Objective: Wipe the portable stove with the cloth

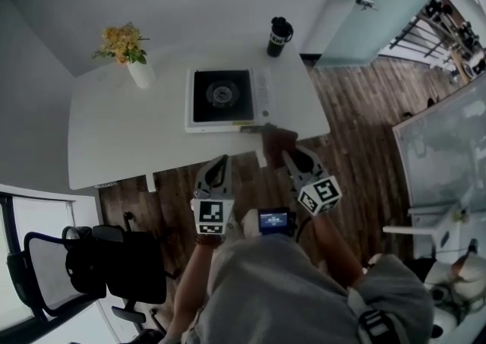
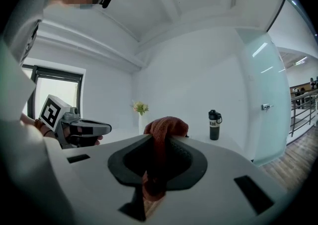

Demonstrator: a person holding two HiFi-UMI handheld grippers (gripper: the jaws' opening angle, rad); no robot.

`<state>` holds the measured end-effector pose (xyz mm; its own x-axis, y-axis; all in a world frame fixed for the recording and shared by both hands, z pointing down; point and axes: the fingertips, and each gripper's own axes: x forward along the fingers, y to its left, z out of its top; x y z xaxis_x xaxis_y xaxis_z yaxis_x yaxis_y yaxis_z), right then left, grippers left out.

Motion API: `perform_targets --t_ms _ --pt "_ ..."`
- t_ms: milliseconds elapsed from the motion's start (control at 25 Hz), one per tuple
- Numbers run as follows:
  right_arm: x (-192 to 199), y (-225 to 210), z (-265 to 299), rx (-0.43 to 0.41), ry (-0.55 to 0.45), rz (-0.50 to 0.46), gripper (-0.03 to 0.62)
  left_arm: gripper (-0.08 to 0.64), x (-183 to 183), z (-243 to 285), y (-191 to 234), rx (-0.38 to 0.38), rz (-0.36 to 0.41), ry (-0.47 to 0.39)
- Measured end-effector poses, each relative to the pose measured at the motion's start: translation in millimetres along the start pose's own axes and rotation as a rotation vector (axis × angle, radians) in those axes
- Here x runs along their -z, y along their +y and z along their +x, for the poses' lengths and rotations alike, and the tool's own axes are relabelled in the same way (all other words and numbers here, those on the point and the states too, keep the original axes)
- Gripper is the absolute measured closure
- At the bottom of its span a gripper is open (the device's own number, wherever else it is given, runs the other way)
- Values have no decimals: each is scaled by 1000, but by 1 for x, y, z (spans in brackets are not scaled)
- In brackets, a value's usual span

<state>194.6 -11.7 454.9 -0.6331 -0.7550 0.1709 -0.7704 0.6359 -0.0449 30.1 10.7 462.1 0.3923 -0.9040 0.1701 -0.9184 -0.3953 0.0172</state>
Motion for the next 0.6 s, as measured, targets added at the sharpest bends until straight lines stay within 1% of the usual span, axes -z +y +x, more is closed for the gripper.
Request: perform_targets --t_ms 160,320,440,600 --pt "-4 -16 18 -5 6 -28 529 532 5 9 16 0 2 17" --pt "-17 -35 37 -28 0 -70 529 532 3 25 30 2 8 28" --pt "-18 -56 54 -29 7 -69 529 531 4 42 37 6 19 45" --pt "-23 -83 79 -39 24 -91 529 531 1 63 46 18 39 70"
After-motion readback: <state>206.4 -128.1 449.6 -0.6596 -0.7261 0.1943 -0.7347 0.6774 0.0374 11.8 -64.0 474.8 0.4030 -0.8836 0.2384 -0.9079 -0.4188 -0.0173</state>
